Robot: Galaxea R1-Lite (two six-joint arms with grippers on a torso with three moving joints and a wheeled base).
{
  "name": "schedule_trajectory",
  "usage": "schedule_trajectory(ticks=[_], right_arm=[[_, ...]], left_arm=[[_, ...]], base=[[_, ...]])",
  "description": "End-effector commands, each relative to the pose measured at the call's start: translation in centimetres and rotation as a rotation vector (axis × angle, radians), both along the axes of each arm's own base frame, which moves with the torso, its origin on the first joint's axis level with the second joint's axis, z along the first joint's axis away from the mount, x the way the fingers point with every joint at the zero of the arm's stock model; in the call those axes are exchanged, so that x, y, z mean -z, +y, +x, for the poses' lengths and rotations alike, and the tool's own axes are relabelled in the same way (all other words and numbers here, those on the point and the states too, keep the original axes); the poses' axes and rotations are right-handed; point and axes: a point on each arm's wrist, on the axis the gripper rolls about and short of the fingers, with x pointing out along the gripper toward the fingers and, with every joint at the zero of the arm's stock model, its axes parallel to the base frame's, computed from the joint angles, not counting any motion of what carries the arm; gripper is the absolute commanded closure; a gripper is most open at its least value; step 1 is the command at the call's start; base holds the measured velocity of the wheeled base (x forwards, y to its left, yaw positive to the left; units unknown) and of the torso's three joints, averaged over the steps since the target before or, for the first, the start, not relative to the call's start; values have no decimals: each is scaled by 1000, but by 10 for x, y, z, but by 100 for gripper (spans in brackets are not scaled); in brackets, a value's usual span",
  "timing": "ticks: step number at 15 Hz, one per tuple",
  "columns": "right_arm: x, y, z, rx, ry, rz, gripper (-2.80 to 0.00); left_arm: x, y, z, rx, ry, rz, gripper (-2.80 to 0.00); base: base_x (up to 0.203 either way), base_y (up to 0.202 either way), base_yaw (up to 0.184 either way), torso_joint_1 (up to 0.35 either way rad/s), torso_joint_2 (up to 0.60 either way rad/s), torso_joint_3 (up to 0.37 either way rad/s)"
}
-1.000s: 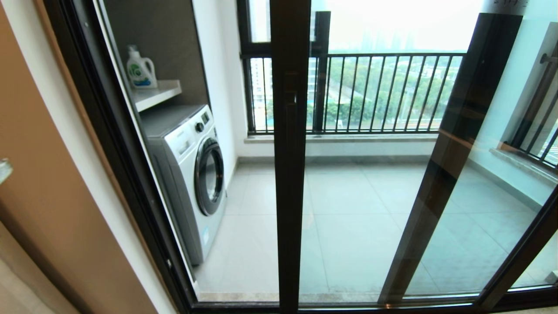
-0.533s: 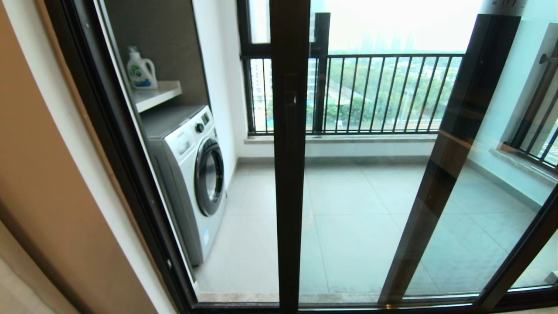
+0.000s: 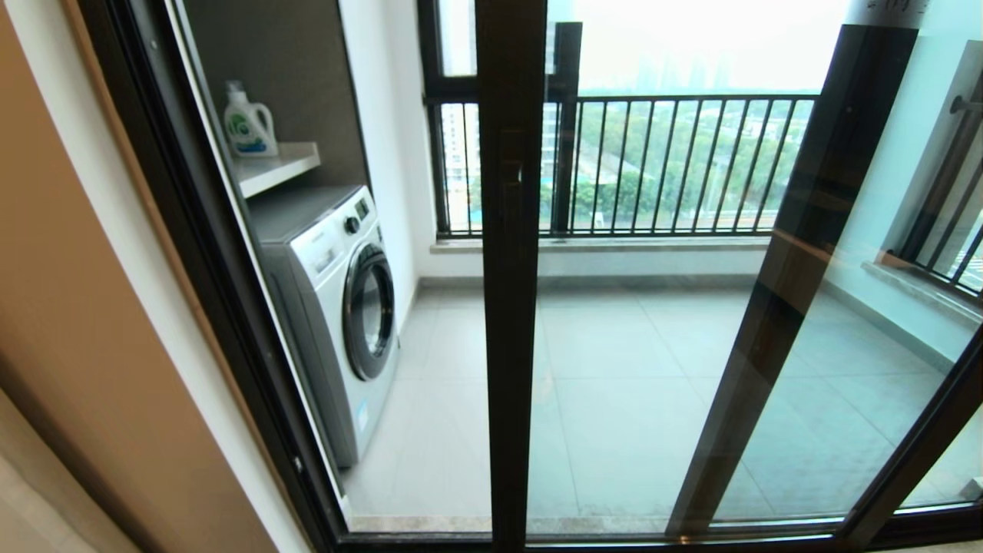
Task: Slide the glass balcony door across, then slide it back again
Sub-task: Open the slid door
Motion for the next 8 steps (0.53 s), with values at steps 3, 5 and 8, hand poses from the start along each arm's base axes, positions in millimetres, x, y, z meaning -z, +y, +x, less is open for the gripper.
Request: schedule_trajectory(ticks=[3,5,8], right_arm=[[3,0,1,0,7,0,0],[3,0,1,0,7,0,0],[2,0,1,0,5,0,0]], left_arm=[[2,0,0,-9,4,-36,0],[2,0,0,-15,3,-41,0],[2,0,0,-17,3,-41,0]], base=[[0,0,0,0,0,0],[0,0,0,0,0,0],[0,0,0,0,0,0]])
